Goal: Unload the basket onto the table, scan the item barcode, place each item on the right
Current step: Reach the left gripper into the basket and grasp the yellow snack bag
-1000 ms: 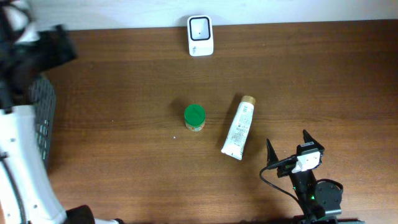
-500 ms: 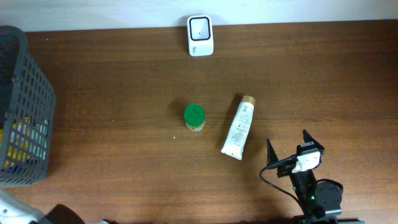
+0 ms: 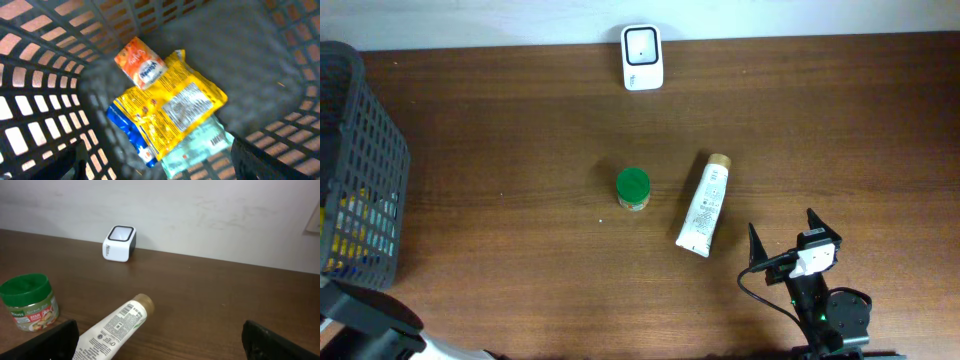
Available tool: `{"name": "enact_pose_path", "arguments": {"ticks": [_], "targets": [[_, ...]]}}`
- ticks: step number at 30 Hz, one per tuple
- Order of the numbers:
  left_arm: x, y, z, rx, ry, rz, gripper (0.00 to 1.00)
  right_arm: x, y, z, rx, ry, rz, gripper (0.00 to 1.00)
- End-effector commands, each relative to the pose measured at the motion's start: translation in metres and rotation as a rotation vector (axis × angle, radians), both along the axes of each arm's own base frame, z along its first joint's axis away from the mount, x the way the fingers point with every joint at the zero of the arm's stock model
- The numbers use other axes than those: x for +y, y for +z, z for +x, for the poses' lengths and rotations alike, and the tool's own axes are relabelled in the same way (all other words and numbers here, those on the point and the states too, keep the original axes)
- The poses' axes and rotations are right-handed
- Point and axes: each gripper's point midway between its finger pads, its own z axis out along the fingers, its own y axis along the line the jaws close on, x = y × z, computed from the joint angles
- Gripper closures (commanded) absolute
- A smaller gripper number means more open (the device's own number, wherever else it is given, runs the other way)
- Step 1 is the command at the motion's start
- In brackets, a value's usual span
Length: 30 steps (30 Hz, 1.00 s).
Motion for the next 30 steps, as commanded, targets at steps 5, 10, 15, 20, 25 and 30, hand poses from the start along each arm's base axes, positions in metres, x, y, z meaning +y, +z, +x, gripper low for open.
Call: {"name": "enact_pose_path", "arguments": {"ticks": [5,10,15,20,25,30], "targets": [[0.016,-0.063,0.025,0.126,-0.098,-0.021,0.13,0.0,-0.002,0.0,-0.002,0.001,-0.003,0.02],[0.004,-0.091,0.054,0.18,-0.226,-0.026,0.13,0.0,-0.002,0.0,-0.002,0.001,-0.003,0.02],[0.004,-0.119,0.056,0.244,-0.229,-0.05,0.15,0.0,-0.002,0.0,-0.002,0.001,-0.003,0.02],[-0.004,-0.147,0.065,0.25,-0.33,-0.117,0.12,0.0,-0.002,0.0,-0.002,0.001,-0.003,0.02],[-0.01,-0.168,0.063,0.273,-0.348,-0.169,0.13,0.0,-0.002,0.0,-0.002,0.001,-0.003,0.02],[-0.015,-0.196,0.049,0.347,-0.341,-0.219,0.14,0.0,-0.002,0.0,-0.002,0.001,-0.003,0.02]]}}
